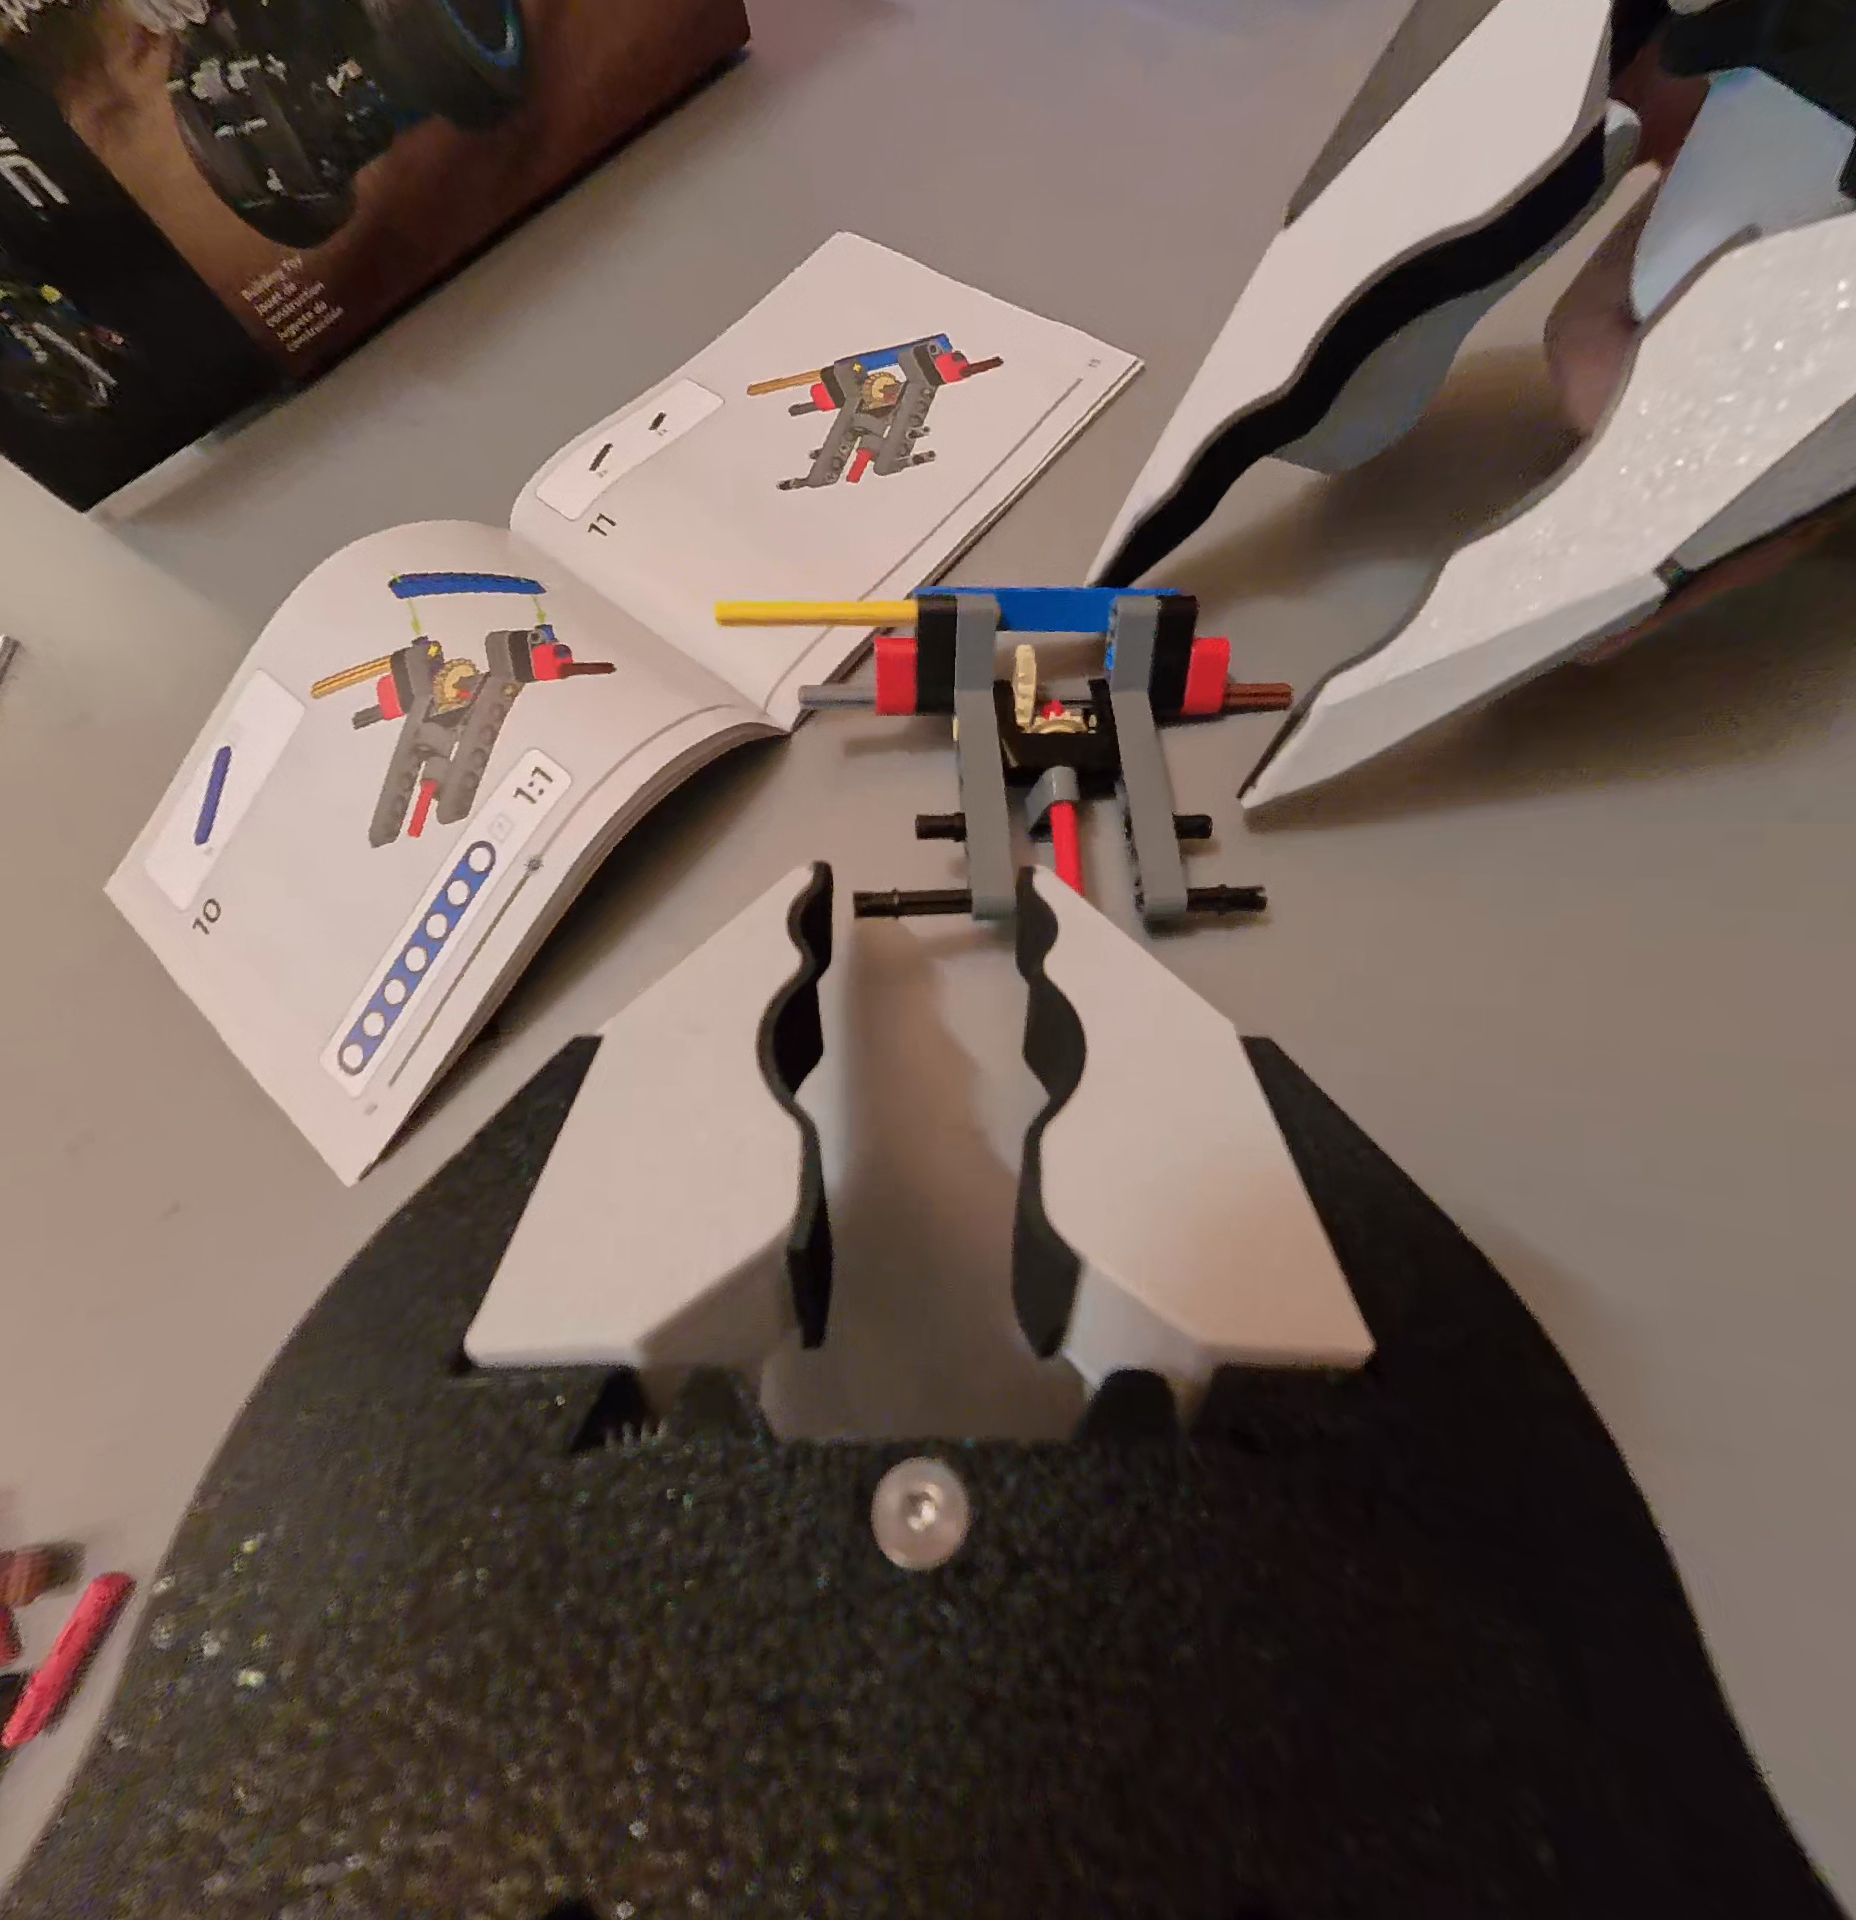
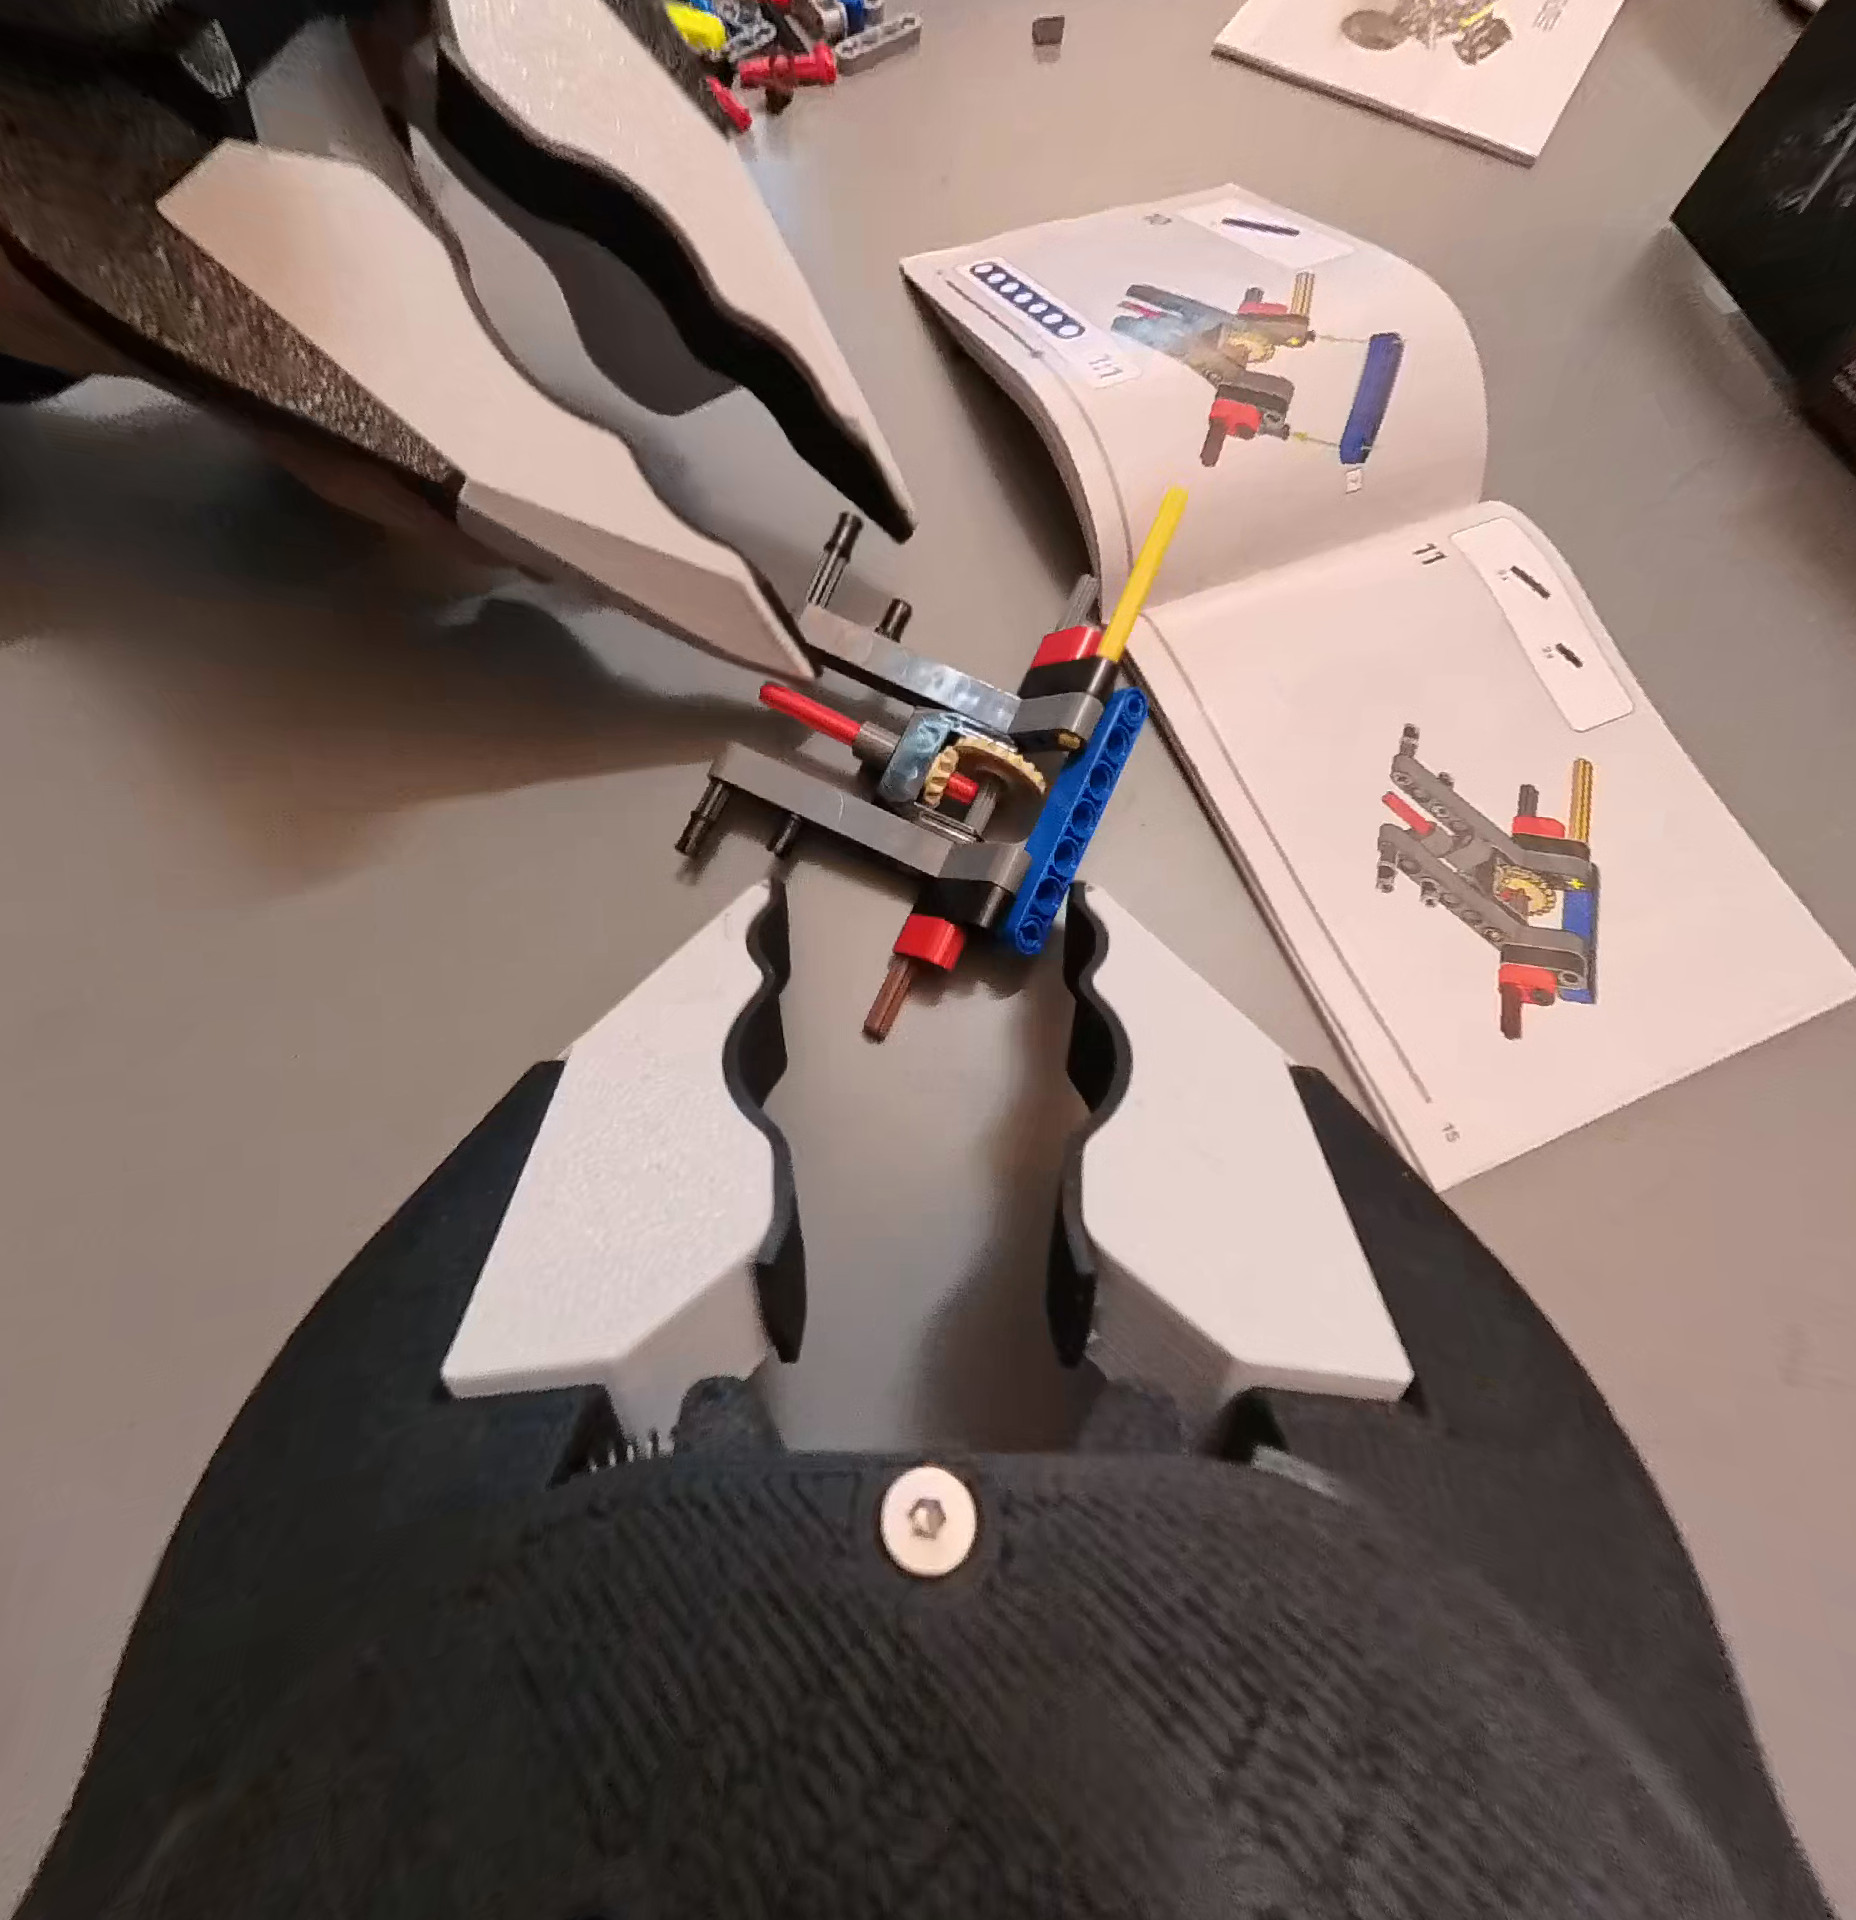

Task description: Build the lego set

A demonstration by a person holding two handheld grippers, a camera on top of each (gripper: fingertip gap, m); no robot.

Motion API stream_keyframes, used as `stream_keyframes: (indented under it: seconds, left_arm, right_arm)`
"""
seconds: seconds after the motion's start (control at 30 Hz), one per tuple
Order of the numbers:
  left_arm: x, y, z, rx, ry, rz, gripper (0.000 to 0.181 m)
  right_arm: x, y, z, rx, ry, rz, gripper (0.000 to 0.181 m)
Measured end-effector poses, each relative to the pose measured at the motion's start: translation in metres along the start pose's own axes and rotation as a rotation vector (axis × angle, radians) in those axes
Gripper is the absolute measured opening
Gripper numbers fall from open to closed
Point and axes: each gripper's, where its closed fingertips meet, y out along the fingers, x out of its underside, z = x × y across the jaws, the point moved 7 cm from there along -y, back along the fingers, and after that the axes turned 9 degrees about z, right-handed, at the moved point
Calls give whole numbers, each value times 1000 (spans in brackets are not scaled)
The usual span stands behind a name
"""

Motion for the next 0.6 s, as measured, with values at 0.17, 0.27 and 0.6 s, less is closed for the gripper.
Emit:
stream_keyframes:
  seconds: [0.17, 0.27, 0.6]
  left_arm:
    - [3, -1, 0, 1, 18, -6, 29]
    - [3, -1, -1, -9, 43, -9, 28]
    - [4, -1, -2, -27, 84, -10, 28]
  right_arm:
    - [1, 2, -3, 2, -19, -22, 50]
    - [2, 2, -4, 3, -18, -27, 49]
    - [1, 2, -5, 15, -10, -26, 43]
